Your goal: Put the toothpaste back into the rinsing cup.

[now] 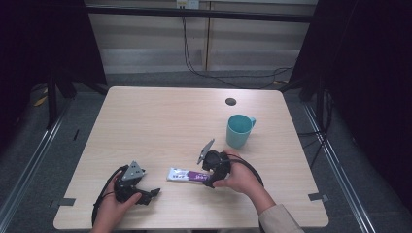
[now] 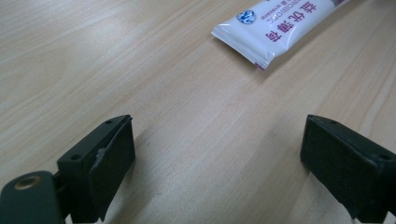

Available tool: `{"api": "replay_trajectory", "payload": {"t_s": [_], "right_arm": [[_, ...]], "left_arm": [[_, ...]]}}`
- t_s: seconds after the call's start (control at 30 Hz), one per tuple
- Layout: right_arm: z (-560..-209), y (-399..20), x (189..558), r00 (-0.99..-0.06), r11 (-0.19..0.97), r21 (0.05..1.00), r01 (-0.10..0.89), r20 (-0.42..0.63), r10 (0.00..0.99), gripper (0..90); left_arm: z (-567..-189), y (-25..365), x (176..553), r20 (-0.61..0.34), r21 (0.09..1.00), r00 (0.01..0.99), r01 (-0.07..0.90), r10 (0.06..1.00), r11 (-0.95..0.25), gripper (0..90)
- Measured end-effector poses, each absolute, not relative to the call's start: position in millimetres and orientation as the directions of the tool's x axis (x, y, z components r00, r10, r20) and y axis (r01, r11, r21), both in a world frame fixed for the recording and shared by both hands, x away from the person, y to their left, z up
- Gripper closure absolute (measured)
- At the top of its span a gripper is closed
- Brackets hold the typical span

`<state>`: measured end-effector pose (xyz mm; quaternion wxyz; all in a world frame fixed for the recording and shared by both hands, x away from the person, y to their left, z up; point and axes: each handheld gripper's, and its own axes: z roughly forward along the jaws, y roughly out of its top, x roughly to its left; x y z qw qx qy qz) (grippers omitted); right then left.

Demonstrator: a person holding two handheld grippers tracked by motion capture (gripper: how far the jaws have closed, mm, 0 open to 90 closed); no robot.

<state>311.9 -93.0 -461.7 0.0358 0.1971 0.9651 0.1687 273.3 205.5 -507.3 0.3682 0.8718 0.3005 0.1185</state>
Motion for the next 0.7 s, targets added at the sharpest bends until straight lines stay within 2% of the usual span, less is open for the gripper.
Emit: {"api": "replay_trajectory", "payload": {"t_s": [0.33, 0.63, 0.7], "right_arm": [[-465.8, -62.1, 318.3, -0.933, 0.891, 0.289, 0.351, 0.025, 0.359, 38.2], [-469.3, -47.4, 324.4, -0.943, 0.916, 0.227, 0.331, 0.037, 0.331, 50.1], [-468.6, -47.4, 325.8, -0.942, 0.914, 0.230, 0.333, 0.040, 0.333, 55.9]], "left_arm": [[-507.4, 205.8, 273.9, -0.016, 0.712, 0.796, 0.434, 0.606, -0.552, 9.8], [-507.6, 206.0, 274.1, -0.019, 0.714, 0.797, 0.433, 0.603, -0.550, 9.8], [-507.6, 206.1, 274.2, -0.018, 0.713, 0.797, 0.433, 0.603, -0.551, 9.8]]}}
